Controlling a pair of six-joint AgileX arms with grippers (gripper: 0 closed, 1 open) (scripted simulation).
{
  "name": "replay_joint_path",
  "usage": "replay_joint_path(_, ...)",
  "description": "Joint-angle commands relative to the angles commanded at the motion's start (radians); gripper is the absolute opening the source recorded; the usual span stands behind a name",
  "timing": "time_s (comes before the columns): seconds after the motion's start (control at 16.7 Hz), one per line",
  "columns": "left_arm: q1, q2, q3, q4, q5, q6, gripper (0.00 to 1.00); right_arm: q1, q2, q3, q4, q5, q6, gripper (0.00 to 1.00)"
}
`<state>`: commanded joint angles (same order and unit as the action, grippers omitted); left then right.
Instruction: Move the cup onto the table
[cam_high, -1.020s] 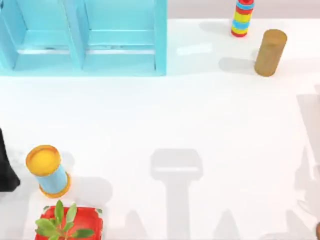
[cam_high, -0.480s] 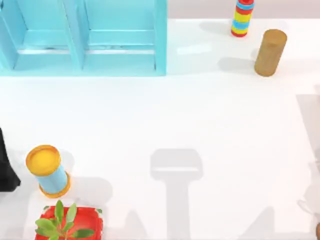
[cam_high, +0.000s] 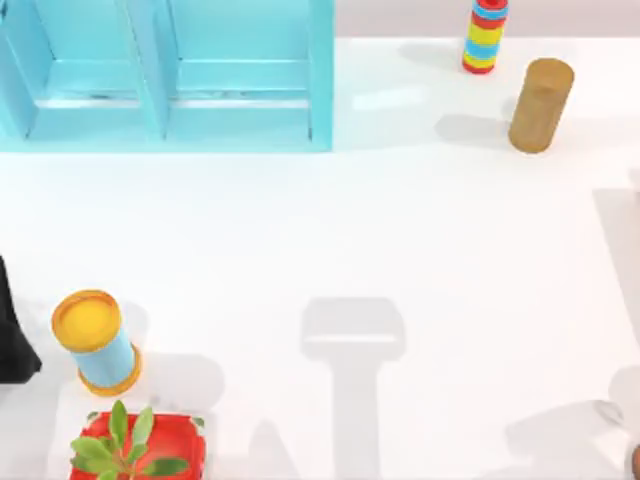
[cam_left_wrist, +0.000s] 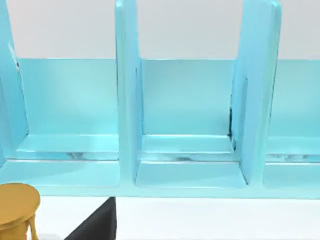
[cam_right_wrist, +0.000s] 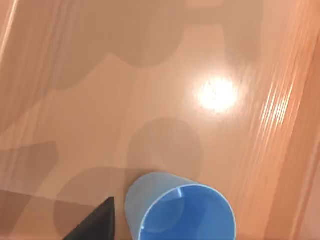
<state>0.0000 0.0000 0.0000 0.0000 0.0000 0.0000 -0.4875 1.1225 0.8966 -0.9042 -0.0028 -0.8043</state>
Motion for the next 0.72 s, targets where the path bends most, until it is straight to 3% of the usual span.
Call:
replay_joint_path(0.36,0.0,0.0,0.0,0.0,0.0,0.0,1.0,-0.16,0.378,0.298,-0.3,-0.001,-0.265,1.0)
replay_joint_path(0.72,0.0,0.0,0.0,0.0,0.0,0.0,1.0,-0.19,0.439,0.351,-0.354,-0.001,-0.314,1.0)
